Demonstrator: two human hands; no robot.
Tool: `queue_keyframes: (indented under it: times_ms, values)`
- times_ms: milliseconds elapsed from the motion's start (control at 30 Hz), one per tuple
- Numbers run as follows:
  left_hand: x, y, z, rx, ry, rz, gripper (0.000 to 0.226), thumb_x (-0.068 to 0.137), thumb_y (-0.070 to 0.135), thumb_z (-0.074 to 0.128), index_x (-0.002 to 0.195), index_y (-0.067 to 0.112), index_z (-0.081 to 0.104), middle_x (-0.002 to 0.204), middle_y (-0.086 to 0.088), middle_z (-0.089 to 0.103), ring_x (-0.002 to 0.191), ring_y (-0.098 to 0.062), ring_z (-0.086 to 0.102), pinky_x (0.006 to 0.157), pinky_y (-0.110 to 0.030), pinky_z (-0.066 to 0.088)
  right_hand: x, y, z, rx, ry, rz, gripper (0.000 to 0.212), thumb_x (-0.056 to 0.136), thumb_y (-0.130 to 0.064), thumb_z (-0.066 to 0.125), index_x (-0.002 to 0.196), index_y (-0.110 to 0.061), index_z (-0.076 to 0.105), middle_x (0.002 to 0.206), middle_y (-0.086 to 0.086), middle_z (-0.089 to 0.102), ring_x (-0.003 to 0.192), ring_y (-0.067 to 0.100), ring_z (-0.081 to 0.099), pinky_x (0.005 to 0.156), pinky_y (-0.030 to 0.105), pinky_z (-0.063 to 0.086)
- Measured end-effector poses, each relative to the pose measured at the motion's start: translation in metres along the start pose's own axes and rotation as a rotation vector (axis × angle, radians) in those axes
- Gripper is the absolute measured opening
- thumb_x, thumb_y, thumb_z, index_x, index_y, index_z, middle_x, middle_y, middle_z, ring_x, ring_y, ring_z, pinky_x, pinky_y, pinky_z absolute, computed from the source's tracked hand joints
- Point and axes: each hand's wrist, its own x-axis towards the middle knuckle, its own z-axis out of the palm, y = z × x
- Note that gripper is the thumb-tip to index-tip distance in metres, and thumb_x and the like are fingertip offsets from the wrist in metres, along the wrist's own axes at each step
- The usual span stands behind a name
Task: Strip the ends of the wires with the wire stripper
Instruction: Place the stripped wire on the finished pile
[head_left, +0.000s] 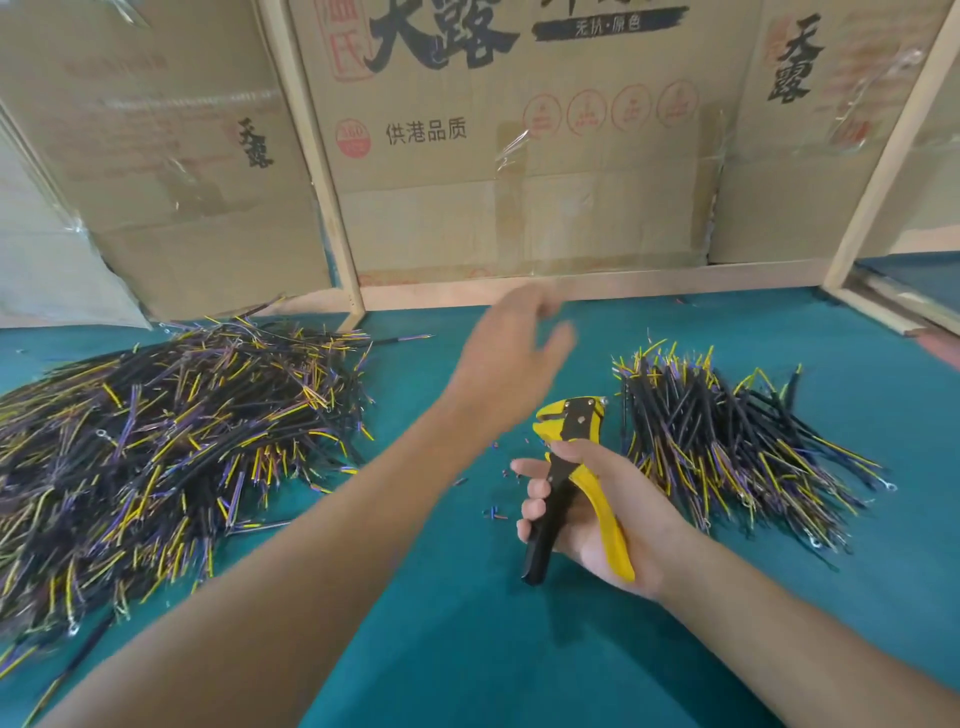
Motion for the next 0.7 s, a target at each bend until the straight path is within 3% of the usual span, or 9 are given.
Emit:
queue_keyframes:
  times_ms: [67,133,200,300,500,633,700]
  values:
    - [-0.054,-0.049,-0.015,0.258,0.066,0.028,0.020,0.095,0.018,0.059,0.113,0.009,0.061,0.114,-0.005,0.064,0.109,-0.025,0.055,0.094,-0.035,0.040,0.002,0.001,0.000,-0.046,-0.025,-0.003,0.048,0.083,-0.030,0.065,0.115,0.007,0.062,0.069,0.009,0.048,0.058,0.024,0.047,0.061,0.039,0.054]
    - [-0.097,-0.081,-0.025,0.421,-0.001,-0.015,0.020,0.094,0.017,0.062,0.112,0.008,0.062,0.111,-0.006,0.064,0.108,-0.031,0.056,0.094,-0.043,0.040,0.005,0.001,-0.001,-0.089,-0.039,0.007,0.054,0.078,-0.032,0.069,0.115,0.007,0.063,0.070,0.009,0.049,0.059,0.024,0.049,0.062,0.039,0.055]
    - [-0.112,-0.092,-0.029,0.452,-0.076,0.019,0.019,0.093,0.019,0.063,0.109,0.011,0.064,0.108,-0.004,0.064,0.105,-0.029,0.056,0.090,-0.040,0.040,0.009,0.002,-0.005,-0.113,-0.054,0.020,0.057,0.077,-0.031,0.075,0.116,0.009,0.064,0.072,0.010,0.050,0.060,0.025,0.051,0.064,0.041,0.055]
    - [-0.102,-0.099,-0.041,0.491,-0.051,0.124,0.016,0.092,0.023,0.058,0.102,0.014,0.066,0.100,-0.002,0.065,0.096,-0.027,0.057,0.084,-0.039,0.041,0.014,0.003,-0.011,-0.131,-0.040,0.003,0.064,0.070,-0.033,0.082,0.114,0.011,0.068,0.071,0.010,0.051,0.059,0.026,0.051,0.063,0.043,0.055]
    - [-0.092,-0.114,-0.059,0.593,-0.079,-0.076,0.018,0.096,0.023,0.051,0.094,0.011,0.064,0.094,-0.005,0.065,0.094,-0.029,0.055,0.084,-0.040,0.042,0.028,0.007,0.016,-0.209,-0.024,-0.009,0.056,0.077,-0.035,0.073,0.116,0.004,0.063,0.070,0.008,0.053,0.058,0.025,0.052,0.061,0.040,0.055]
    - [-0.089,-0.123,-0.069,0.555,0.083,-0.176,0.017,0.094,0.019,0.052,0.090,0.007,0.064,0.088,-0.010,0.065,0.089,-0.033,0.055,0.076,-0.041,0.044,0.029,0.019,0.029,-0.150,-0.118,-0.026,0.055,0.085,-0.035,0.065,0.123,0.005,0.061,0.074,0.008,0.050,0.062,0.024,0.049,0.064,0.041,0.054]
    - [-0.085,-0.125,-0.072,0.588,0.129,-0.206,0.017,0.094,0.017,0.052,0.095,0.006,0.065,0.092,-0.012,0.066,0.092,-0.034,0.054,0.081,-0.043,0.043,0.023,0.017,0.024,-0.149,-0.127,-0.003,0.056,0.089,-0.035,0.061,0.125,0.007,0.061,0.075,0.009,0.050,0.063,0.024,0.048,0.064,0.041,0.053]
